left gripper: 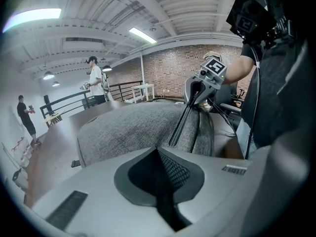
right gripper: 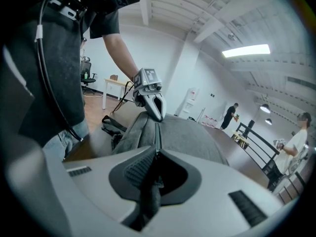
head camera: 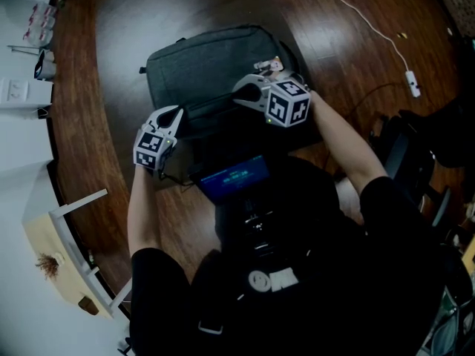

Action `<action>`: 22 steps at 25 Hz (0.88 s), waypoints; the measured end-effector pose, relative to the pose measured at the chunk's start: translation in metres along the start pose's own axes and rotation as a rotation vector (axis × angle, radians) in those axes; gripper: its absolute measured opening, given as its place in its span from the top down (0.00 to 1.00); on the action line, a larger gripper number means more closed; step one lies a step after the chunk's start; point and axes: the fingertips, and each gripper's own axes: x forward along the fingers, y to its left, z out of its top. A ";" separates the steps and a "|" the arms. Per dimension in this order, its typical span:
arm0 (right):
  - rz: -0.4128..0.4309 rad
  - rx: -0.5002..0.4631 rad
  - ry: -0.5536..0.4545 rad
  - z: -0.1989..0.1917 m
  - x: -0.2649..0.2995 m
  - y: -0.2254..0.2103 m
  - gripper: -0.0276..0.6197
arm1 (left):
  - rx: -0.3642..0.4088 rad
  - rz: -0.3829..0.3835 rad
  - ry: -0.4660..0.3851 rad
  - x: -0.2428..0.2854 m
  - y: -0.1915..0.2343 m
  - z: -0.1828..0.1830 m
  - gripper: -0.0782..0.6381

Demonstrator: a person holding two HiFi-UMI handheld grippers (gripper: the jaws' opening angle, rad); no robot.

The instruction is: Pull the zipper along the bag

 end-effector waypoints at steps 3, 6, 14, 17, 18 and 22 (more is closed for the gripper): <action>-0.009 -0.015 0.006 -0.001 -0.001 -0.001 0.92 | -0.007 -0.007 -0.003 0.000 0.000 0.000 0.88; -0.016 -0.089 0.032 0.001 -0.004 0.000 0.92 | -0.021 -0.017 0.000 0.000 -0.003 0.002 0.88; -0.029 -0.207 0.080 -0.010 -0.007 0.001 0.92 | -0.038 -0.030 0.001 -0.001 -0.002 0.001 0.88; -0.040 -0.183 0.083 -0.019 -0.011 -0.001 0.92 | -0.041 -0.033 0.000 -0.002 -0.001 0.001 0.88; -0.042 -0.178 0.086 -0.022 -0.013 -0.001 0.92 | -0.042 -0.034 -0.001 -0.002 -0.001 0.001 0.88; -0.054 -0.150 0.099 -0.031 -0.019 -0.002 0.92 | -0.043 -0.034 -0.001 -0.001 -0.001 0.001 0.88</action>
